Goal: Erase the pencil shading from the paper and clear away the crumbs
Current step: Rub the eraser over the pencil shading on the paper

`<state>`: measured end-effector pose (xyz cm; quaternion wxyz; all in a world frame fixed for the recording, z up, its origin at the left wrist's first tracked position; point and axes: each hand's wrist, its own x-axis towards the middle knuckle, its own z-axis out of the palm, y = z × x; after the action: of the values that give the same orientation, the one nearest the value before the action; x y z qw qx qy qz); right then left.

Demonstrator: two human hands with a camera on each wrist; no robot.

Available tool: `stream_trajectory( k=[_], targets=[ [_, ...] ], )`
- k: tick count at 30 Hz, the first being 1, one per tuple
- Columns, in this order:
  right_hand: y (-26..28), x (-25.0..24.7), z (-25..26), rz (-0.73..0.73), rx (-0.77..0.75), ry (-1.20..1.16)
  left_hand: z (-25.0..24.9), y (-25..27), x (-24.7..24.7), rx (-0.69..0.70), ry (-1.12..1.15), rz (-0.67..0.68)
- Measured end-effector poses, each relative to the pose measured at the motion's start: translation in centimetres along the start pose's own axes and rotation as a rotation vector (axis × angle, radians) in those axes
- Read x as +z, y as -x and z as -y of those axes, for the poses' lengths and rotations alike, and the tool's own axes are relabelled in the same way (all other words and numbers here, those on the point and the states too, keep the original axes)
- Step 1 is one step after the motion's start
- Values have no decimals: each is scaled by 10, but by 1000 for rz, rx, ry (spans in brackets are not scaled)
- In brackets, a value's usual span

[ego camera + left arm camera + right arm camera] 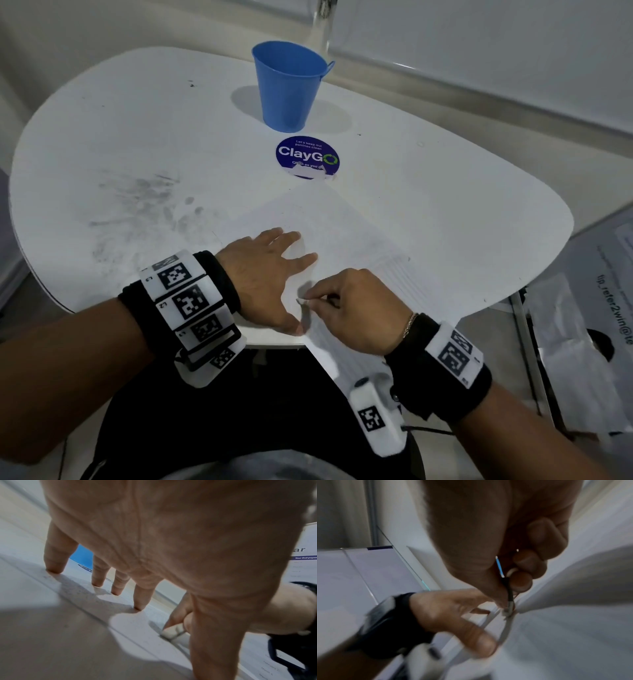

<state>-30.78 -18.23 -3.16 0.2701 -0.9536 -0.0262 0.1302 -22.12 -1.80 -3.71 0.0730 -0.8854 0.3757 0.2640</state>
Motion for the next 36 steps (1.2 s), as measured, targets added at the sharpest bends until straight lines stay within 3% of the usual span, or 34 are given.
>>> stream_trajectory(
  k=[4, 5, 9, 14, 18, 22, 23, 27, 31, 36],
  targets=[
    [-10, -10, -11, -194, 97, 40, 1, 1, 0, -4, -5, 4],
    [-8, -10, -8, -189, 97, 60, 1, 0, 0, -3, -6, 1],
    [5, 2, 9, 75, -57, 27, 0, 1, 0, 4, 0, -7],
    [-6, 0, -5, -155, 24, 55, 0, 2, -2, -8, -13, 14],
    [3, 6, 8, 13, -49, 49, -1, 2, -1, 0, 7, -10],
    [-7, 2, -3, -152, 46, 41, -1, 1, -2, -5, -8, 6],
    [-6, 2, -2, -138, 36, 43, -1, 1, -1, -4, -8, 2],
    [3, 6, 12, 33, -55, 25, -1, 0, 0, 1, 1, -10],
    [-8, -8, -8, -178, 79, 75, 0, 1, -1, -5, -9, 1],
    [5, -2, 6, 47, -35, 63, -1, 0, 0, 0, -5, -20]
  ],
)
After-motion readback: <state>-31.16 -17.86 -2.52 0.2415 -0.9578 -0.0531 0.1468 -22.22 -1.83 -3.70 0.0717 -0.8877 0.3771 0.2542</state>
